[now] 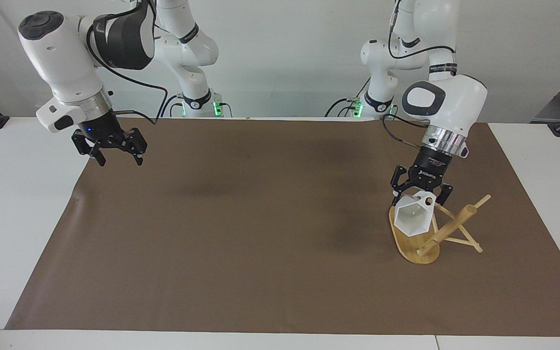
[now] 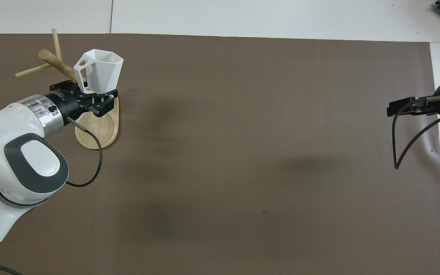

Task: Hang cup on rack
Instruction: 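Lower the cup's handle onto a rack peg with the left gripper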

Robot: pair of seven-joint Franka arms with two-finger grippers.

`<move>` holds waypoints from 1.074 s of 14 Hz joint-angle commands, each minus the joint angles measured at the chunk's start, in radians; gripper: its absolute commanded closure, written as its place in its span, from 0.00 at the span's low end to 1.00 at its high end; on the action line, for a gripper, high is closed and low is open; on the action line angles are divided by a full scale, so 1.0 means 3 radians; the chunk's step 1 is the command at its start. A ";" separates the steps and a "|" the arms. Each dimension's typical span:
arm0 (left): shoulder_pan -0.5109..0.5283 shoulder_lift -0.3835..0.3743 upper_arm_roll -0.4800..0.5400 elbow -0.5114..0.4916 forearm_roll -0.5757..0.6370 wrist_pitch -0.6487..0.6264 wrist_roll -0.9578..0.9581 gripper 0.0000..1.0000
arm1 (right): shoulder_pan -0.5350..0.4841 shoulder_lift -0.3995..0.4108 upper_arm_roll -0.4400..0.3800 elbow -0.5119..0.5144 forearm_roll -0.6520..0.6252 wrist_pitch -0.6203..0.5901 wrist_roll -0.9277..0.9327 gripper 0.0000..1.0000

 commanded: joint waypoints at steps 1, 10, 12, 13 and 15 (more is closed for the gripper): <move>-0.0006 0.0075 0.0002 0.0055 0.0061 0.0059 -0.0136 1.00 | -0.0005 -0.0099 -0.0013 -0.0052 -0.0085 -0.0110 -0.0019 0.00; 0.0000 0.0090 0.0007 0.0050 0.0056 0.0197 -0.0376 1.00 | -0.0005 -0.0115 -0.0034 0.0147 -0.0065 -0.0330 -0.0019 0.00; 0.0005 0.0090 0.0007 0.0019 0.0056 0.0212 -0.0382 1.00 | -0.0005 -0.0120 -0.0029 0.0213 -0.0050 -0.0391 -0.0019 0.00; 0.0005 0.0090 0.0002 0.0019 0.0056 0.0248 -0.0387 1.00 | 0.0000 -0.0115 -0.0024 0.0249 -0.0039 -0.0452 -0.0019 0.00; 0.0005 0.0090 0.0007 0.0014 0.0051 0.0258 -0.0438 1.00 | 0.0000 -0.0115 -0.0024 0.0300 -0.0029 -0.0550 -0.0019 0.00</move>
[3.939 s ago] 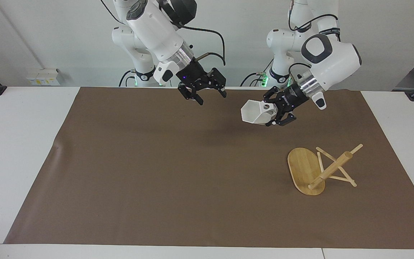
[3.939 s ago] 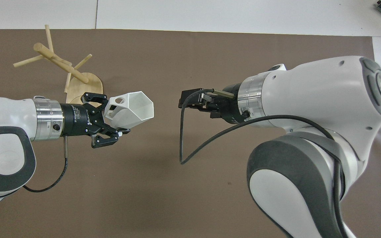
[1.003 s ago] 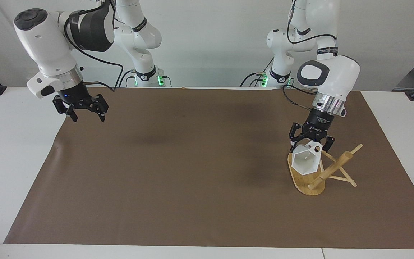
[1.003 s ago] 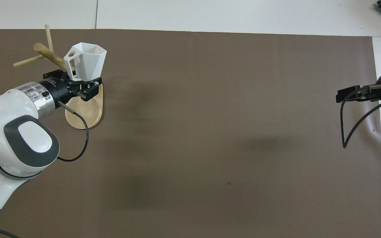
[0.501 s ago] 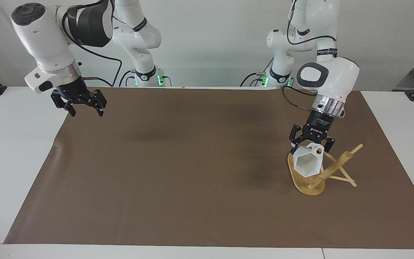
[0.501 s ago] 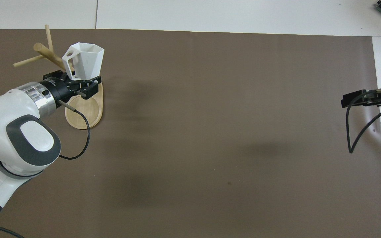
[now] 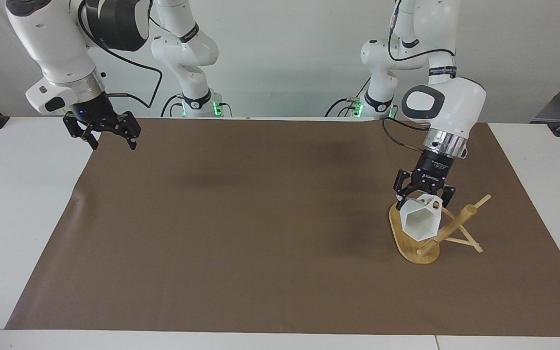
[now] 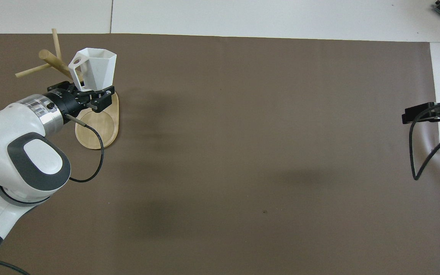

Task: Hang cup on rack
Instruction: 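Lower the cup's handle onto a rack peg with the left gripper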

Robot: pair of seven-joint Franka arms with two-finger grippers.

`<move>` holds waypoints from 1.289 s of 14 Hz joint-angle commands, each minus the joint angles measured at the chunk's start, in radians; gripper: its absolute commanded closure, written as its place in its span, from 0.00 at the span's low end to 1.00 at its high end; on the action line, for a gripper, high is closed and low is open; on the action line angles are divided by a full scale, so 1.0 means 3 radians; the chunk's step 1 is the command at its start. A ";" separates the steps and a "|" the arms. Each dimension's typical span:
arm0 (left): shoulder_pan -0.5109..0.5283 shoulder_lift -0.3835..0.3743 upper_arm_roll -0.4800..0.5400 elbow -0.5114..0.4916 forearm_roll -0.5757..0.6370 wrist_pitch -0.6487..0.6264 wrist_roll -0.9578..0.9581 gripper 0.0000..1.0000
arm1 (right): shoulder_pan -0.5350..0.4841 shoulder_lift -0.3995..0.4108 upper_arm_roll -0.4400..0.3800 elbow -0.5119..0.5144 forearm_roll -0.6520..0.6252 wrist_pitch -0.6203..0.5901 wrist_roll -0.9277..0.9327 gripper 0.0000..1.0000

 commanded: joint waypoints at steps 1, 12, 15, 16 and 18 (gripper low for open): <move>0.0009 0.0026 -0.0001 0.0013 0.0051 0.0080 -0.0135 1.00 | -0.0003 -0.0005 0.0003 0.0107 0.0012 -0.0173 -0.0019 0.00; 0.0040 0.0026 0.0015 -0.0043 0.0051 0.0157 -0.0330 1.00 | -0.0003 0.0000 0.0008 0.0235 0.0012 -0.0460 -0.0019 0.00; 0.0060 0.0021 0.0020 -0.0043 0.0051 0.0146 -0.0330 0.01 | 0.0002 0.0005 0.0008 0.0225 0.0017 -0.0404 0.0037 0.00; 0.0086 0.0026 0.0020 -0.0043 0.0056 0.0146 -0.0330 0.00 | 0.0002 0.0000 0.0008 0.0215 0.0017 -0.0394 0.0179 0.00; 0.0111 0.0026 0.0020 -0.0043 0.0056 0.0126 -0.0325 0.00 | 0.0002 0.0005 0.0008 0.0209 0.0017 -0.0378 0.0303 0.00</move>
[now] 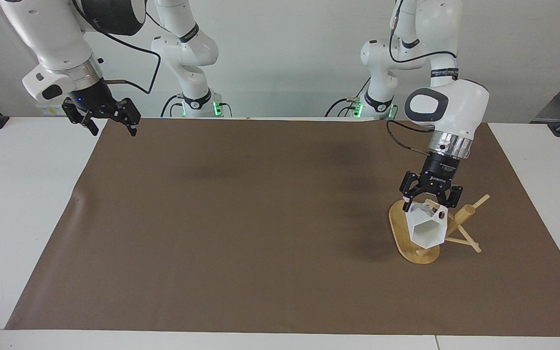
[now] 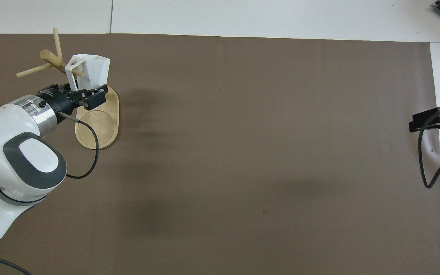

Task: Hang cup on rack
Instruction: 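Lower the cup's handle onto a rack peg with the left gripper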

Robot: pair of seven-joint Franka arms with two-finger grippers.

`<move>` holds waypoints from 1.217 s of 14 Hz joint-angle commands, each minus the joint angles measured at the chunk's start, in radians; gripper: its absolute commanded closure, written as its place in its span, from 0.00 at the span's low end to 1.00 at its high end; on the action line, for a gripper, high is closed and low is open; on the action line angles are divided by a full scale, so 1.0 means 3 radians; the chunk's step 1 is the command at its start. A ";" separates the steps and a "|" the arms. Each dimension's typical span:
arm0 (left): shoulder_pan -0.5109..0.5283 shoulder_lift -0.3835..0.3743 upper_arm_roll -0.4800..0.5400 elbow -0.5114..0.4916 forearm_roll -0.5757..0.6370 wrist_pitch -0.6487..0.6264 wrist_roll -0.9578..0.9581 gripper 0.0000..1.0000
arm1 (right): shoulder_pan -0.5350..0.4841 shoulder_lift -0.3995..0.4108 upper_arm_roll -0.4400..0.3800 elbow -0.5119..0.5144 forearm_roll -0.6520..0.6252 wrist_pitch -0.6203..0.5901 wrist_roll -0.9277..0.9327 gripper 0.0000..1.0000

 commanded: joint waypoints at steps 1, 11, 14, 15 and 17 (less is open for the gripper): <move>0.0078 -0.0005 -0.0018 -0.0018 0.0056 0.0014 -0.0068 0.00 | 0.0004 0.0001 0.0004 -0.0006 0.0016 0.0079 0.0119 0.00; 0.0405 -0.0066 0.0007 -0.0013 0.0072 -0.0364 -0.0033 0.00 | 0.0004 -0.0117 0.0009 -0.0313 0.0021 0.0452 0.0098 0.00; 0.0472 -0.0148 0.0002 -0.0018 0.0072 -0.0447 0.0054 0.00 | 0.0004 -0.0112 0.0009 -0.0313 0.0021 0.0483 0.0114 0.00; 0.0472 -0.0153 0.0002 -0.0018 0.0072 -0.0467 0.0054 0.00 | 0.0004 -0.0112 0.0004 -0.0308 0.0021 0.0483 0.0114 0.00; 0.0447 -0.0153 0.0002 -0.0018 0.0072 -0.0457 0.0060 0.00 | 0.0004 -0.0112 0.0004 -0.0298 0.0021 0.0443 0.0114 0.00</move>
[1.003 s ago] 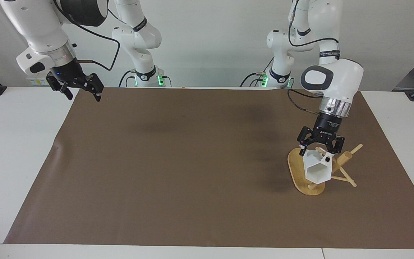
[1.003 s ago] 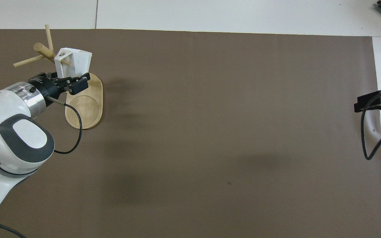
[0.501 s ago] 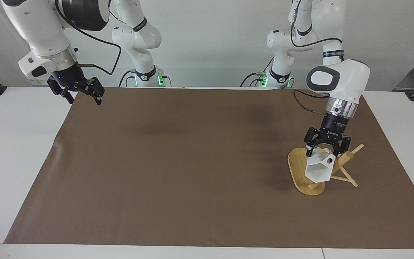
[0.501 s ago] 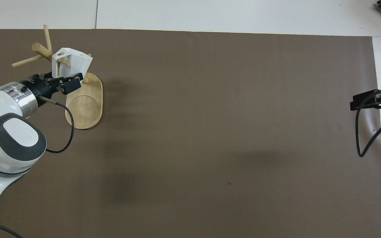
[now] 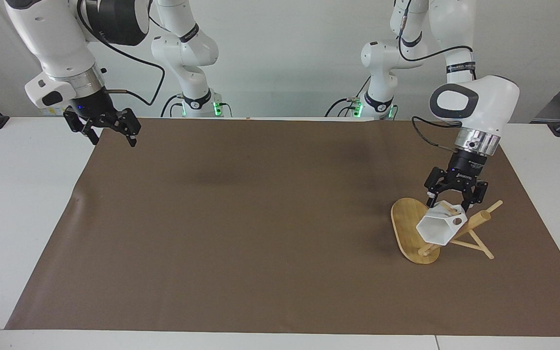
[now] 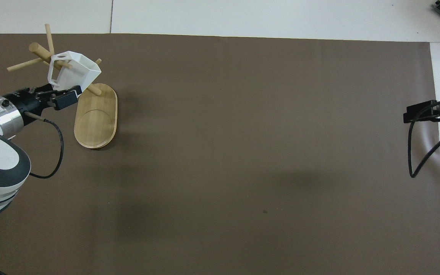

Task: Hang cup on rack
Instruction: 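Lower the cup's handle onto a rack peg with the left gripper, then open the left gripper and pull it back from the cup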

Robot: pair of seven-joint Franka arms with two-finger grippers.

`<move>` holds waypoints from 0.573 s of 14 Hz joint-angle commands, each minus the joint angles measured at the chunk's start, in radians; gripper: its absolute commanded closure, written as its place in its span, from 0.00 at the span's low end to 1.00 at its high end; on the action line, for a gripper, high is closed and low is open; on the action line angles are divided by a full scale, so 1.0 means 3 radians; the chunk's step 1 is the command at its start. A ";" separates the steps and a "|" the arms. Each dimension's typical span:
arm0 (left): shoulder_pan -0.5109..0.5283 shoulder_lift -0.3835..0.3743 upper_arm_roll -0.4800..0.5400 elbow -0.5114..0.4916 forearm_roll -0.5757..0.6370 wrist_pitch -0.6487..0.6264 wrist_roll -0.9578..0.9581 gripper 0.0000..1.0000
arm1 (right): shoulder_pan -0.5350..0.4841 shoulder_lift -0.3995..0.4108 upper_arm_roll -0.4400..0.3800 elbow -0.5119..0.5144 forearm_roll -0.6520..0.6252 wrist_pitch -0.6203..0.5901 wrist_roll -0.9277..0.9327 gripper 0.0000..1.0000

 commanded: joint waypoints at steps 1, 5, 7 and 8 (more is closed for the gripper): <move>0.0013 -0.0044 -0.0007 -0.0031 0.0072 -0.0050 0.0025 0.00 | 0.0002 -0.0086 0.0000 -0.0096 0.0020 0.0016 0.0067 0.00; -0.0022 -0.0070 -0.0017 -0.0051 0.0077 -0.0076 0.0051 0.00 | -0.0008 -0.0086 0.0000 -0.0065 0.0020 0.0016 0.0072 0.00; -0.0104 -0.0075 -0.0017 -0.0056 0.0072 -0.0071 0.0041 0.00 | -0.0018 -0.0086 0.0000 -0.0065 0.0020 0.0016 0.0072 0.00; -0.0135 -0.0075 -0.0017 -0.0056 0.0072 -0.0071 0.0031 0.00 | -0.0018 -0.0086 0.0000 -0.0065 0.0020 0.0016 0.0072 0.00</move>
